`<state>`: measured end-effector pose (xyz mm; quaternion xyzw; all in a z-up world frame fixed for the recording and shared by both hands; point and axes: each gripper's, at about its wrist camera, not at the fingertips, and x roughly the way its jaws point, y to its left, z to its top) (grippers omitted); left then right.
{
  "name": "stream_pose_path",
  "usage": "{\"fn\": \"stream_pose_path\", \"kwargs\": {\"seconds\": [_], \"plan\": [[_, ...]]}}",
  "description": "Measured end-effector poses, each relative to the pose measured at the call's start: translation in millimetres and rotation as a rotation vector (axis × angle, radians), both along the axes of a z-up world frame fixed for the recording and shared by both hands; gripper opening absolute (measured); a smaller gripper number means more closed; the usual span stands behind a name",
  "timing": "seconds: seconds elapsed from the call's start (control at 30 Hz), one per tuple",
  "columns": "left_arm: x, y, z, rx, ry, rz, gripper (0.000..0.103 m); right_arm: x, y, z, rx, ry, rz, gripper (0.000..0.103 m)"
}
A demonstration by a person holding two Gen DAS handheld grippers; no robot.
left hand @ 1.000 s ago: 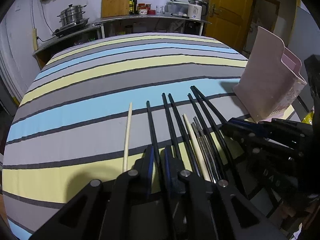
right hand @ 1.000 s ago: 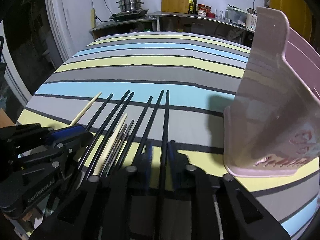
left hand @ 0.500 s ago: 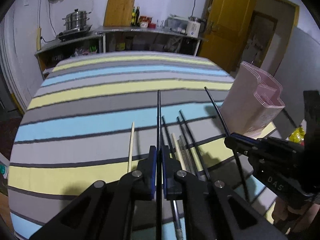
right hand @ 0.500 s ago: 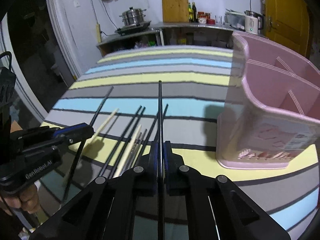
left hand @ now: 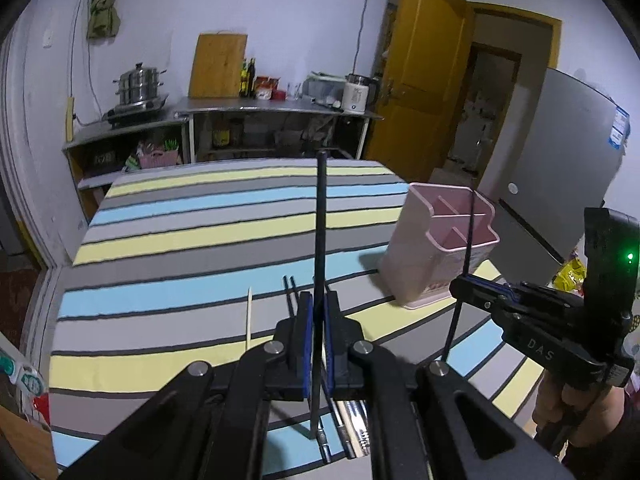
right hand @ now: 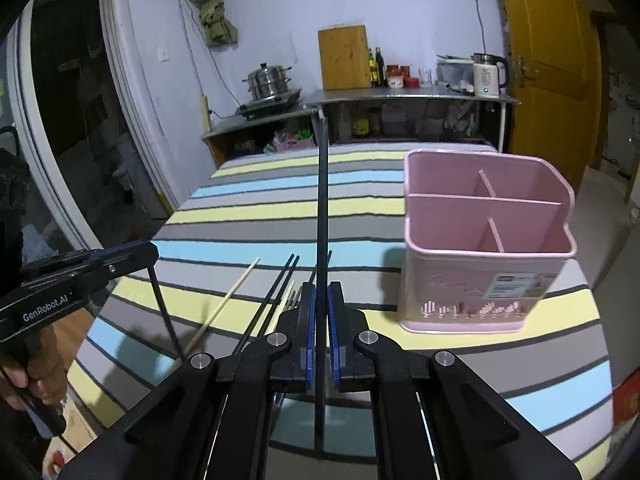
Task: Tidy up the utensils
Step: 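Lift both held black chopsticks and carry them over the pink basket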
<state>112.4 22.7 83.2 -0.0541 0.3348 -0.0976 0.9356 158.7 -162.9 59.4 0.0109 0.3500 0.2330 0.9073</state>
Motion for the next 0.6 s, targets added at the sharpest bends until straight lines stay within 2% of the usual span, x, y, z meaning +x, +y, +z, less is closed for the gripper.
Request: {"fn": "stream_pose_path", "kwargs": {"seconds": [0.33,0.6], "plan": [[1.5,-18.8,26.7,-0.038,-0.038,-0.058,0.006,-17.4,-25.4,26.8,0.038,-0.052,-0.038,0.006],[22.8,-54.7,42.8,-0.067,-0.047,-0.129,0.006,-16.6,-49.9,46.8,0.059,-0.085,-0.078,0.006]]}}
